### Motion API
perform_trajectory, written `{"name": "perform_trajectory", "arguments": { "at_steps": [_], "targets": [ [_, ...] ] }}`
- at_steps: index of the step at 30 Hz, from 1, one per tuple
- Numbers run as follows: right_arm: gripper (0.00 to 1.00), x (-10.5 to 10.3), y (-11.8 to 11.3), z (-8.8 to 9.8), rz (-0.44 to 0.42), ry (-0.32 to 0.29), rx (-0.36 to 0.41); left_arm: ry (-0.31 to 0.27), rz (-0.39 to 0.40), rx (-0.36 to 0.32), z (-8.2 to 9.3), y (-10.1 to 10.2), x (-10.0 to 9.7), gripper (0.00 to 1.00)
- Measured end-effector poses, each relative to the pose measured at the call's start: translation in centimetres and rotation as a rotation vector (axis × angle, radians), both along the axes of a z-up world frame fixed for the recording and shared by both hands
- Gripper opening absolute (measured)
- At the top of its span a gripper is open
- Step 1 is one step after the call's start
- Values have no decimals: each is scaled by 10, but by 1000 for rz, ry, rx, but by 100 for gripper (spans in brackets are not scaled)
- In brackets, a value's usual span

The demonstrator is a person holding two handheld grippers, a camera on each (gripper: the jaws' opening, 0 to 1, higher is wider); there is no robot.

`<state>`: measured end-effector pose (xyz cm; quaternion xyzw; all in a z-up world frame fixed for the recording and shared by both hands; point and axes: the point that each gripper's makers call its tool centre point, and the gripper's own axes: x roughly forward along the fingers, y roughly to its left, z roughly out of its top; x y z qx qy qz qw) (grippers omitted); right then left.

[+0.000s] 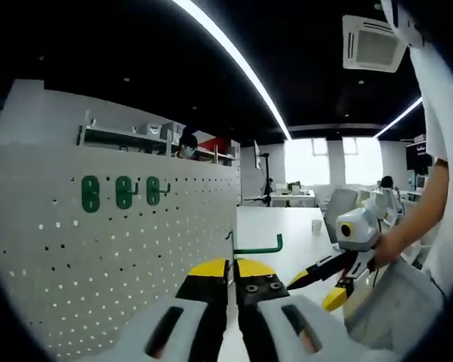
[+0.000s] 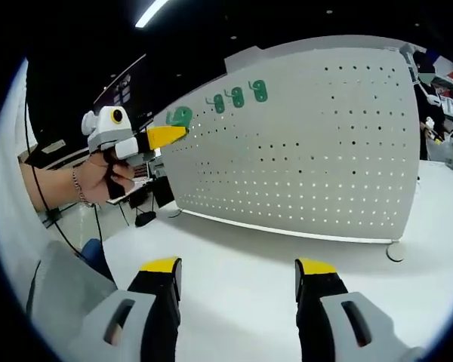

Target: Insert the hook assembly into the mounting plate slot until the hook locks in place.

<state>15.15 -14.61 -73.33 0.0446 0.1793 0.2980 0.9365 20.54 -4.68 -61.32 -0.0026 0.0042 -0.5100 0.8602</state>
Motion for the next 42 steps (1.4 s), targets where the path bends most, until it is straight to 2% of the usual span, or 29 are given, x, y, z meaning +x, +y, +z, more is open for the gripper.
{"name": "perform_trajectory", "arguments": {
  "at_steps": [9, 16, 19, 22, 26, 31, 37, 42],
  "targets": [
    [58, -1, 5, 0, 11, 1, -2, 19, 51, -17, -6, 16, -7, 2],
    [58, 1, 7, 10, 14, -25, 6, 27, 56, -10, -9, 16, -7, 2],
    [59, 0, 15, 36, 34, -107, 77, 28, 59, -11, -9, 16, -6, 2],
    [59, 0, 21, 64, 47, -213, 100, 24, 54, -1, -10, 14, -7, 2],
    [57, 0, 25, 98, 53, -297, 172, 19, 55, 0, -9, 13, -8, 2],
    [54, -1, 33, 109, 84, -319, 189, 17, 62, 0, -9, 14, -6, 2],
    [53, -1, 35, 107, 92, -314, 188, 17, 67, 2, -9, 15, -6, 2],
    [49, -2, 43, 110, 107, -300, 236, 18, 74, -4, -9, 14, -7, 2]
  ]
}}
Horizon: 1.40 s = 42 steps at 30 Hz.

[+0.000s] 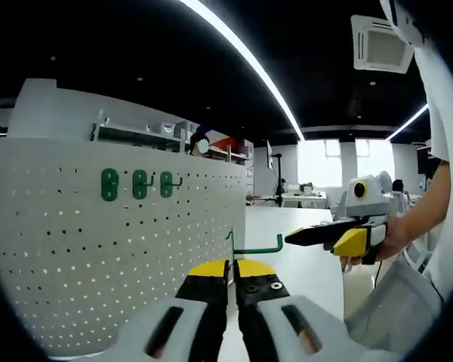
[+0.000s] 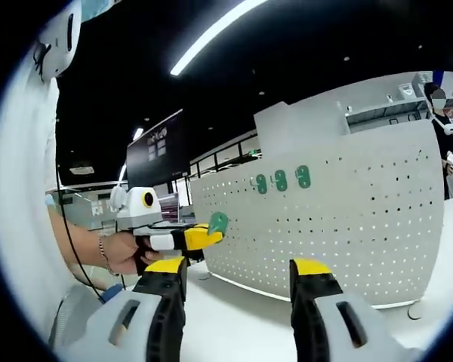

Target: Insert the hook assembly into the mounting plate slot until the hook locks in place.

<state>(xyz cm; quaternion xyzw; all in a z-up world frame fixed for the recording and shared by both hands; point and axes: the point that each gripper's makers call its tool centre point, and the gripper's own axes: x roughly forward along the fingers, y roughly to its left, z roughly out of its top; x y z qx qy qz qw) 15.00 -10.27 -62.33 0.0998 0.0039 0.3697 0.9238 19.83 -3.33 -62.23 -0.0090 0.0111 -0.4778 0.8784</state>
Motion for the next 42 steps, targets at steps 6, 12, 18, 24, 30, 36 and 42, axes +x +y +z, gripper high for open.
{"name": "perform_trajectory", "arguments": {
  "at_steps": [6, 12, 18, 24, 30, 36, 42],
  "targets": [
    [44, 5, 12, 1, 24, -6, -12, 0, -1, 4, -2, -6, -4, 2],
    [41, 9, 24, 8, 49, -14, 6, -4, 17, 15, -4, -6, -5, 2],
    [40, 14, 28, 10, 56, -1, 31, -6, 33, 18, -4, -6, -4, 2],
    [40, 18, 36, 11, 59, 13, 59, -13, 62, 15, -2, -1, -1, 2],
    [40, 22, 45, 11, 69, 20, 78, -29, 106, 37, -2, 4, 2, 2],
    [36, 25, 50, 9, 74, 35, 95, -39, 130, 45, -1, 7, 3, 2],
    [35, 30, 55, 7, 74, 46, 99, -40, 135, 46, 0, 5, 2, 2]
  ]
}}
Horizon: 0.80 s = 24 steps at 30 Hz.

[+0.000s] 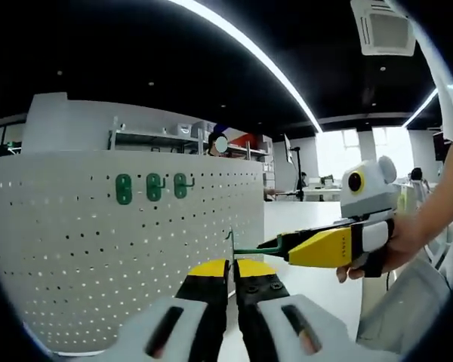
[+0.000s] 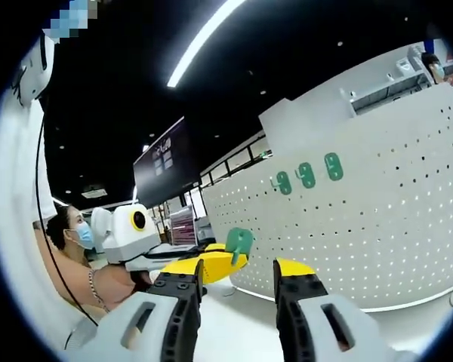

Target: Insert the hook assembly into the mounting plate slot until the hook locks in place.

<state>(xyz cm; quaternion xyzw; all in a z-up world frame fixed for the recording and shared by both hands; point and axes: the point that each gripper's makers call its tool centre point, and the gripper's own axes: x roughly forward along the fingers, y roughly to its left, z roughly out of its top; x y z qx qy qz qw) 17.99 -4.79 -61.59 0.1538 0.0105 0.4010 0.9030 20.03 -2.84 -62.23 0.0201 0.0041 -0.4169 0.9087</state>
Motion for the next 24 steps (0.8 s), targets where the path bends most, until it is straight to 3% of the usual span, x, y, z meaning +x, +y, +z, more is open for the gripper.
{"name": "perform_trajectory", "arguments": {
  "at_steps": [24],
  "targets": [
    [18, 10, 10, 2, -16, 52, 79, 4, 8, -7, 0, -1, -3, 2]
  ]
}}
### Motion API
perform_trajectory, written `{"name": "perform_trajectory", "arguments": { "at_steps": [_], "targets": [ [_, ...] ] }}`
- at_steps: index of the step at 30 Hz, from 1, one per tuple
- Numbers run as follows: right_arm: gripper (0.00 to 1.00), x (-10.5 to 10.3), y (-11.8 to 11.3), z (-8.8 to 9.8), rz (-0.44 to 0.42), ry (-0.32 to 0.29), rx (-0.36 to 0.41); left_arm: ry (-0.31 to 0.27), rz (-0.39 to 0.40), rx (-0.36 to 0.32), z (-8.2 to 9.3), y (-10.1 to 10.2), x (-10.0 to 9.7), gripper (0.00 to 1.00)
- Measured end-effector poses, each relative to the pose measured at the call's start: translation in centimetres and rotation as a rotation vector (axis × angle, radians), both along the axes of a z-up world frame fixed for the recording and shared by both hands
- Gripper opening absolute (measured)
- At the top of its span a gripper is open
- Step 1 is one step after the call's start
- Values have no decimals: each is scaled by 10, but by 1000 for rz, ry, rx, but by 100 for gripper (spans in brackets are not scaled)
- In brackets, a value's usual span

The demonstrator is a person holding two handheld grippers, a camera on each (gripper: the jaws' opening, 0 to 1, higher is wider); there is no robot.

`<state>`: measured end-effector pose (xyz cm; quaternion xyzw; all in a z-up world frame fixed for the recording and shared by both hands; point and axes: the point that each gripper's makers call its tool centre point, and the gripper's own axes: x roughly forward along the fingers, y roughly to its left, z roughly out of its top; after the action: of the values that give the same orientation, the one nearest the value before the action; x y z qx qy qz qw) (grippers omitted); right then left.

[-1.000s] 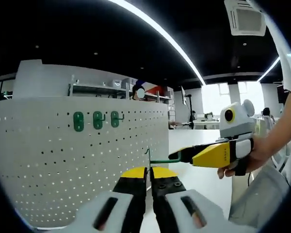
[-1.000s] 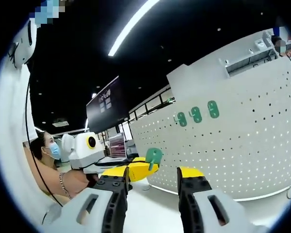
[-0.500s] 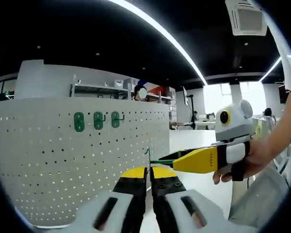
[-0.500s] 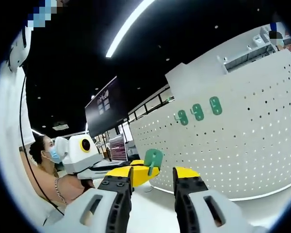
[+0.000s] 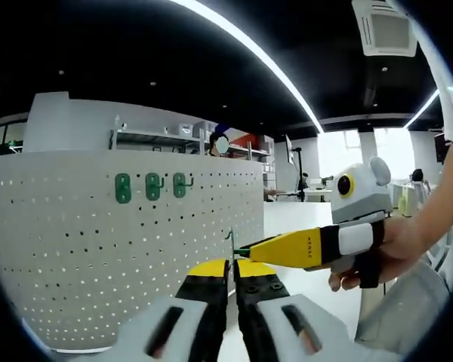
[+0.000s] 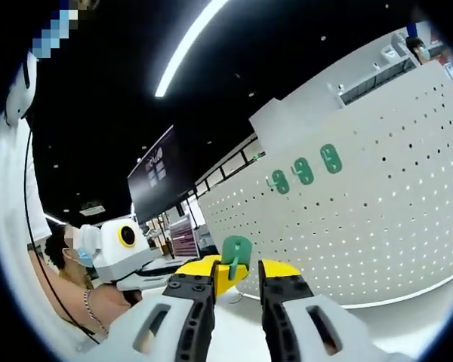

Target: Insert the hook assembly into the mounting plate slot until the hook locks in place.

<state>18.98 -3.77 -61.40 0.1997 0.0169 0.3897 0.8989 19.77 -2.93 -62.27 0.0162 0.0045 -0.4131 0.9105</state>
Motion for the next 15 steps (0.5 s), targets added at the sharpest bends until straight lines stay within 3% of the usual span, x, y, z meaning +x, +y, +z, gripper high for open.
{"name": "perform_trajectory", "arguments": {
  "at_steps": [10, 15],
  "targets": [
    [9, 0, 5, 3, 7, -8, 9, -2, -5, 7, -1, -1, -2, 2],
    [8, 1, 5, 1, 7, 30, 28, -6, -1, 18, -2, 0, -2, 2]
  ]
}}
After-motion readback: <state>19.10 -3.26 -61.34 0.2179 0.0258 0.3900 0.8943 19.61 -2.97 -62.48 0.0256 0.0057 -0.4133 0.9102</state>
